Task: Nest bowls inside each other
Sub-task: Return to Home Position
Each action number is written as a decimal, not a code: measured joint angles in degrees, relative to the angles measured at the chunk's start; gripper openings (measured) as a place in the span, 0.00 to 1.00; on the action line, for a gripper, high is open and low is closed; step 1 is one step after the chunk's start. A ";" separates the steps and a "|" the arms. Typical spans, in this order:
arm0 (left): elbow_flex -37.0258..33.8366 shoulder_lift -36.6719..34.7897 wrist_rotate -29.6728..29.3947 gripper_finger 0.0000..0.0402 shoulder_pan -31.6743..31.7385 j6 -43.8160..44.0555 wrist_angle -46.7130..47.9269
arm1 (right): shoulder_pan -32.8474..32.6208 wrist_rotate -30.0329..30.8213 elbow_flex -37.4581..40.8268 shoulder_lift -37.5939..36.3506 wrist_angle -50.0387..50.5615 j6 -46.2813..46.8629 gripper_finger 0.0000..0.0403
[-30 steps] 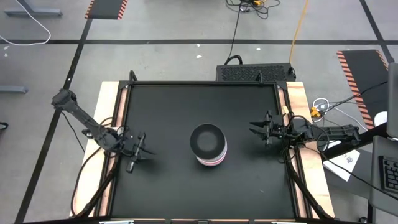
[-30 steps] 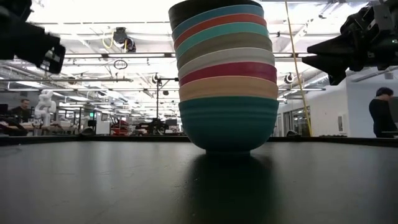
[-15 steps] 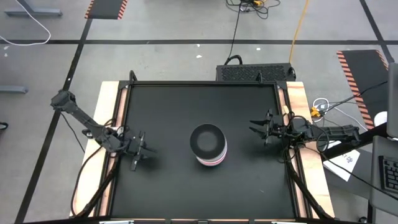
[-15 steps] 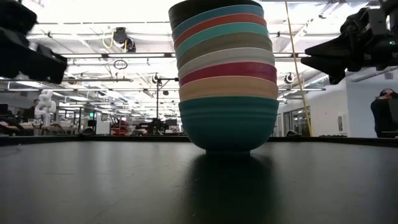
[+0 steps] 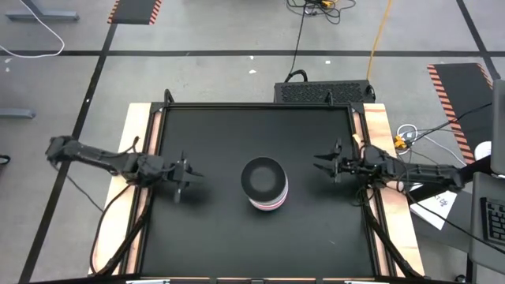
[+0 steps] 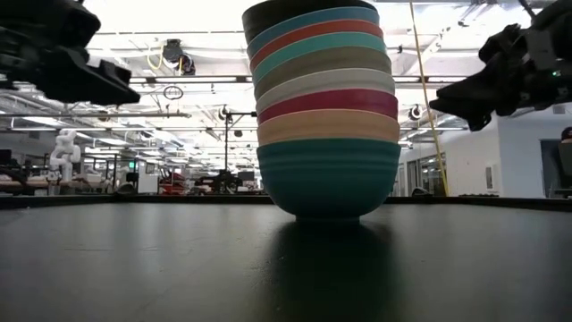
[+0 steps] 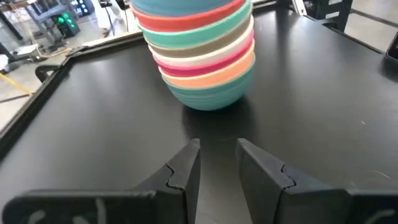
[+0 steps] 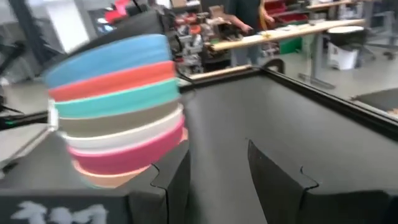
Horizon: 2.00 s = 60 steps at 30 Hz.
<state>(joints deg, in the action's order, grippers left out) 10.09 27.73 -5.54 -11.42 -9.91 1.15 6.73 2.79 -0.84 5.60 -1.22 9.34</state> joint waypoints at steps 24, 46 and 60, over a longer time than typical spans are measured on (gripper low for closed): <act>-9.49 2.83 44.66 0.27 33.53 -2.92 -13.34 | 7.98 -10.76 0.00 2.69 -5.39 -1.84 0.37; -9.49 5.21 36.94 0.27 33.46 1.76 -24.67 | 8.56 -10.58 0.00 2.67 -15.66 -3.07 0.37; -9.49 5.19 49.44 0.27 31.99 10.54 -40.01 | 8.54 -17.60 0.02 2.65 -18.74 -2.48 0.37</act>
<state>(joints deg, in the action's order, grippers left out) 0.60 32.93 43.91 20.57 0.63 -38.85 15.27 -14.81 -0.82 8.25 -19.96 6.86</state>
